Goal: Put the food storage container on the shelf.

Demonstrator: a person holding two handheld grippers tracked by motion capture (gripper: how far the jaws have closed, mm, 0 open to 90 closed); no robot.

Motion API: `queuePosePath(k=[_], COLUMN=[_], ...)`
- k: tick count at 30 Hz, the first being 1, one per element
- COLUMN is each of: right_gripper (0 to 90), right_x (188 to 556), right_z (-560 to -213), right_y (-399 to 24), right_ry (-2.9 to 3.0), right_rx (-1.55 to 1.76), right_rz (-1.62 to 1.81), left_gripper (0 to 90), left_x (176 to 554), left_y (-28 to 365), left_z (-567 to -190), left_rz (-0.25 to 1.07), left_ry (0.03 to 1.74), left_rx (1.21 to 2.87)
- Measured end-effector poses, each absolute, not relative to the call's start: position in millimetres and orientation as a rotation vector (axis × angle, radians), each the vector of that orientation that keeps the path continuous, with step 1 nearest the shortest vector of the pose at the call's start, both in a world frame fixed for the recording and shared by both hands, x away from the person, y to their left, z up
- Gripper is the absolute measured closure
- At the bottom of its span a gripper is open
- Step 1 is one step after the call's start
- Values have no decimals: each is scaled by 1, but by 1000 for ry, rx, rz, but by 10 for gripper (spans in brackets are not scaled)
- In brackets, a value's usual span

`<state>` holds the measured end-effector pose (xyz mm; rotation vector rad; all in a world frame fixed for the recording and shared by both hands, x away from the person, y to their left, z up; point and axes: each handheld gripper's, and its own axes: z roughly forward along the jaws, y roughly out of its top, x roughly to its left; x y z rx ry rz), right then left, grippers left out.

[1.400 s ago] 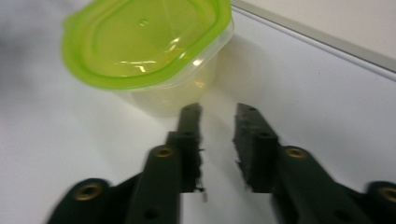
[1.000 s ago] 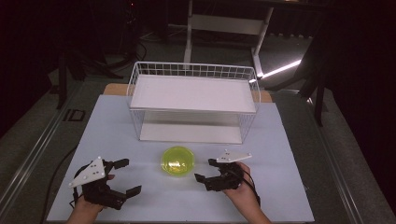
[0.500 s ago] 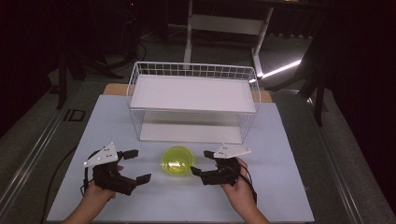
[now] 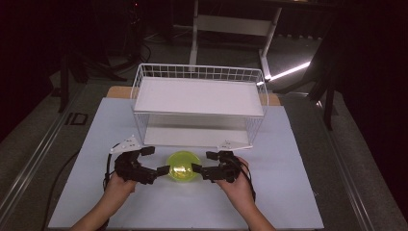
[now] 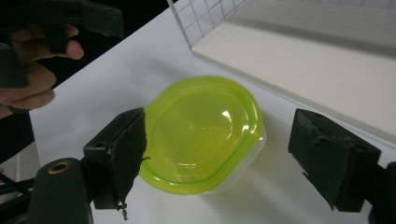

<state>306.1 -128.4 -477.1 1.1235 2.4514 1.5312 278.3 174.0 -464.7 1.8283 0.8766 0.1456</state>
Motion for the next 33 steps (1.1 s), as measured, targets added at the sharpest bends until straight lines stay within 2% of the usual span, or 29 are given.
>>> queuePosePath(k=[3, 6, 7, 8, 11, 16, 19, 24, 27, 31, 33], right_gripper=[197, 279, 300, 335, 398, 459, 512, 581, 668, 698, 726], right_x=[310, 315, 315, 316, 316, 315, 316, 315, 313, 310, 307], right_z=[-483, -485, -485, -485, -487, -493, -497, -500, -502, -500, -498], right_y=[-127, -129, -129, -130, -130, -128, -127, -126, -126, -127, -128], right_ry=[2412, 2396, 2386, 2387, 2390, 2406, 2416, 2442, 2471, 2478, 2488], right_rx=[1194, 1260, 1288, 1303, 1322, 1338, 1353, 1371, 1383, 1389, 1392], right_rz=[1517, 1507, 1510, 1511, 1504, 1470, 1457, 1437, 1438, 1435, 1412], left_gripper=[5, 5, 31, 112, 168, 344, 388, 572, 619, 671, 706], left_x=[283, 287, 287, 287, 290, 292, 292, 290, 287, 285, 281], left_y=[169, 166, 167, 167, 167, 163, 160, 158, 158, 158, 154], left_z=[-472, -481, -483, -485, -491, -498, -502, -506, -505, -503, -499], left_rz=[152, 110, 93, 87, 68, 63, 30, -10, -16, -69, -50], left_ry=[951, 982, 985, 1001, 1043, 1100, 1134, 1132, 1099, 1099, 1089], left_rx=[1845, 1858, 1852, 1847, 1849, 1867, 1875, 1876, 1882, 1870, 1888])
